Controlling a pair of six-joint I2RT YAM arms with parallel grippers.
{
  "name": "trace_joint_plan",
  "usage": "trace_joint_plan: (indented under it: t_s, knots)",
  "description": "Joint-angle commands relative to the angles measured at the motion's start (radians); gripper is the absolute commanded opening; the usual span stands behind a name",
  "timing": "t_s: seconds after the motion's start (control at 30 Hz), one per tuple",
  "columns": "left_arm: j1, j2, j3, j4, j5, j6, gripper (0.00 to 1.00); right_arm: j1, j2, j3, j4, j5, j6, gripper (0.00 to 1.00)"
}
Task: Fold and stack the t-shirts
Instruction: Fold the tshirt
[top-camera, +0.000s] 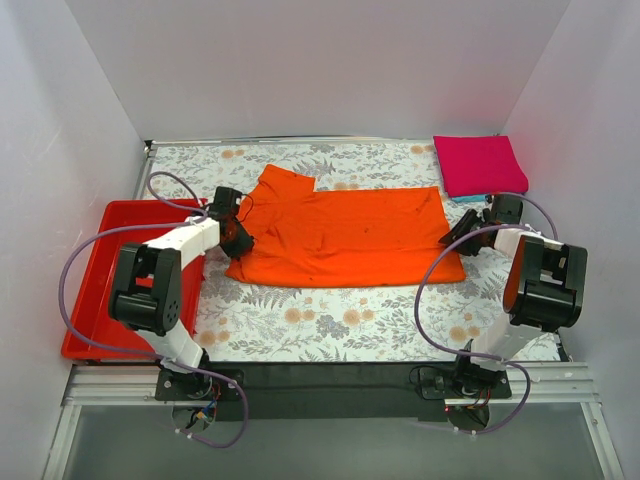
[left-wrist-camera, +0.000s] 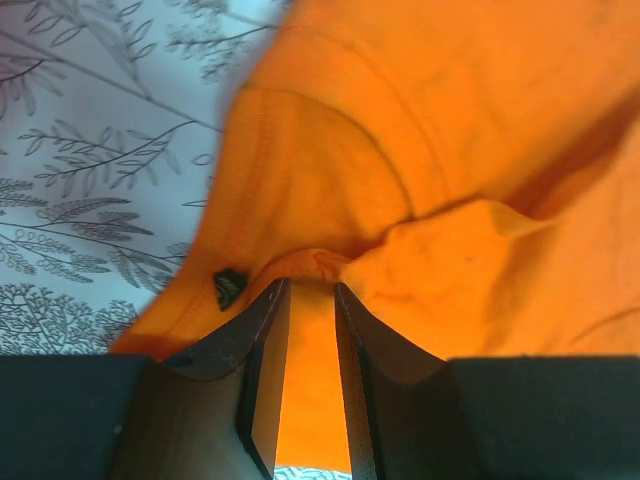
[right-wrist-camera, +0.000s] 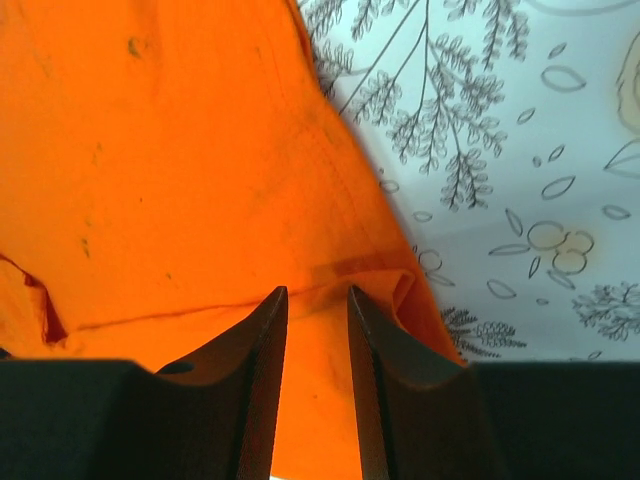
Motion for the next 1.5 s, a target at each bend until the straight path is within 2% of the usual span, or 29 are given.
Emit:
trace_joint_plan:
  t_s: [0.0, 0.03, 0.3, 0.4, 0.5, 0.67, 1.23, 1.3, 1.33, 1.37, 1.43, 1.47]
  knots:
    - [0.013, -0.019, -0.023, 0.017, -0.014, 0.001, 0.25, -0.009, 0.014, 0.050, 0.050, 0.021, 0.010, 0.32]
    - [0.015, -0.030, -0.023, 0.015, -0.014, 0.001, 0.26, -0.009, 0.016, 0.051, 0.048, 0.016, 0.007, 0.32]
    - [0.013, -0.179, -0.014, -0.075, -0.052, 0.012, 0.48, 0.001, -0.110, 0.027, 0.002, -0.030, 0.013, 0.34]
    - [0.013, -0.206, -0.050, -0.112, -0.072, 0.021, 0.50, 0.020, -0.171, -0.013, -0.015, -0.036, 0.025, 0.34]
    - [0.013, -0.226, -0.090, -0.135, -0.109, 0.030, 0.45, 0.044, -0.213, -0.059, -0.019, -0.048, 0.041, 0.34]
    - [0.013, -0.220, -0.110, -0.172, -0.140, 0.027, 0.30, 0.078, -0.239, -0.116, -0.022, -0.057, 0.036, 0.34]
    - [0.012, -0.156, -0.149, -0.127, -0.101, -0.002, 0.30, 0.081, -0.184, -0.156, -0.038, -0.002, 0.016, 0.34]
    - [0.012, -0.159, -0.156, -0.137, -0.120, -0.008, 0.22, 0.083, -0.173, -0.157, -0.041, 0.012, 0.016, 0.34]
    - [0.012, -0.165, -0.161, -0.149, -0.130, -0.013, 0.13, 0.081, -0.170, -0.161, -0.041, 0.022, 0.018, 0.34]
    - [0.012, -0.168, -0.164, -0.155, -0.140, -0.020, 0.08, 0.081, -0.162, -0.161, -0.041, 0.029, 0.016, 0.34]
    - [0.012, -0.179, -0.167, -0.167, -0.159, -0.027, 0.00, 0.081, -0.155, -0.162, -0.045, 0.039, 0.018, 0.34]
    - [0.012, -0.180, -0.172, -0.172, -0.164, -0.031, 0.00, 0.081, -0.155, -0.162, -0.045, 0.045, 0.016, 0.34]
